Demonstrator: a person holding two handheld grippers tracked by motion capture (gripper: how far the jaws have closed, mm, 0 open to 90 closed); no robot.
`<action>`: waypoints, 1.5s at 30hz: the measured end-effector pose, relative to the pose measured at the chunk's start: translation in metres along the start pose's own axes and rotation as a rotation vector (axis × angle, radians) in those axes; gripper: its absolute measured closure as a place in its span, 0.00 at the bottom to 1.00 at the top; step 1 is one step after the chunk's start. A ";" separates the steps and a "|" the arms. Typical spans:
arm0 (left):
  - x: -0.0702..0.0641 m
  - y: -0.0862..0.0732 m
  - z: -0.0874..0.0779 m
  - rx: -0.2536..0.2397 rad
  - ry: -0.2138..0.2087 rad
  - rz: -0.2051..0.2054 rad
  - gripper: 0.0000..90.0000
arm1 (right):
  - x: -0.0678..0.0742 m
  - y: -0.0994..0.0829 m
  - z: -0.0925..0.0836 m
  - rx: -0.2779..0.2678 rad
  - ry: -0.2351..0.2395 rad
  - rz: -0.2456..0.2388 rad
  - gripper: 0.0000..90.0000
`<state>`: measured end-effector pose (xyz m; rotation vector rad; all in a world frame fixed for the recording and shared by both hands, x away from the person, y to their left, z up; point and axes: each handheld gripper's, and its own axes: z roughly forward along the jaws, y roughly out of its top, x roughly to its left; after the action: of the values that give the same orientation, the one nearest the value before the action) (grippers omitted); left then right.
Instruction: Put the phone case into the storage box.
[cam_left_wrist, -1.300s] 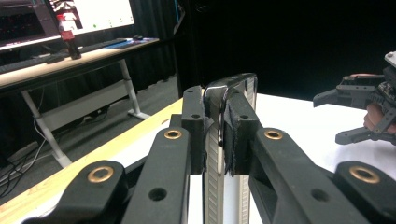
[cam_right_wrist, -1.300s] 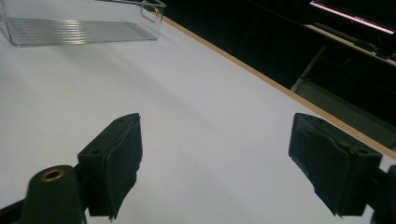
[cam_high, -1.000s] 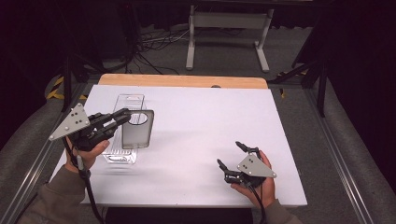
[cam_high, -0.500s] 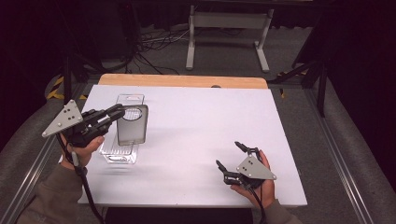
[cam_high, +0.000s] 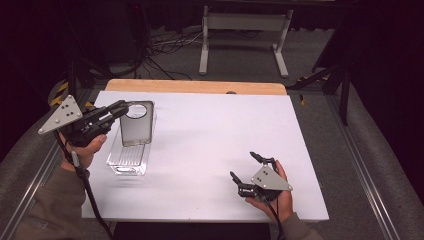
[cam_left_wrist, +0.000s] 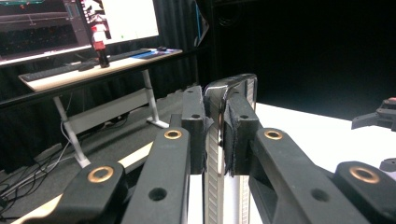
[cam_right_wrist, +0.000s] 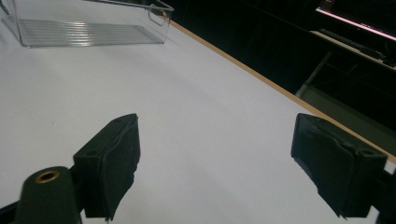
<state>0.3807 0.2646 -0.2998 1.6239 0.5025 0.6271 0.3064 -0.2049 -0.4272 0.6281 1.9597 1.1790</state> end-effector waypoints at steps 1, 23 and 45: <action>0.002 0.001 -0.001 0.008 0.004 0.001 0.90 | 0.000 0.000 0.000 0.000 0.003 0.002 0.19; 0.029 0.001 0.013 0.047 0.046 -0.018 0.90 | 0.002 0.001 0.000 0.003 0.012 -0.003 0.19; 0.070 -0.019 0.043 0.079 0.103 -0.052 0.90 | 0.000 -0.001 0.002 0.014 0.011 0.006 0.19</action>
<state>0.4619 0.2802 -0.3144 1.6531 0.6505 0.6618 0.3086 -0.2046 -0.4290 0.6366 1.9776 1.1762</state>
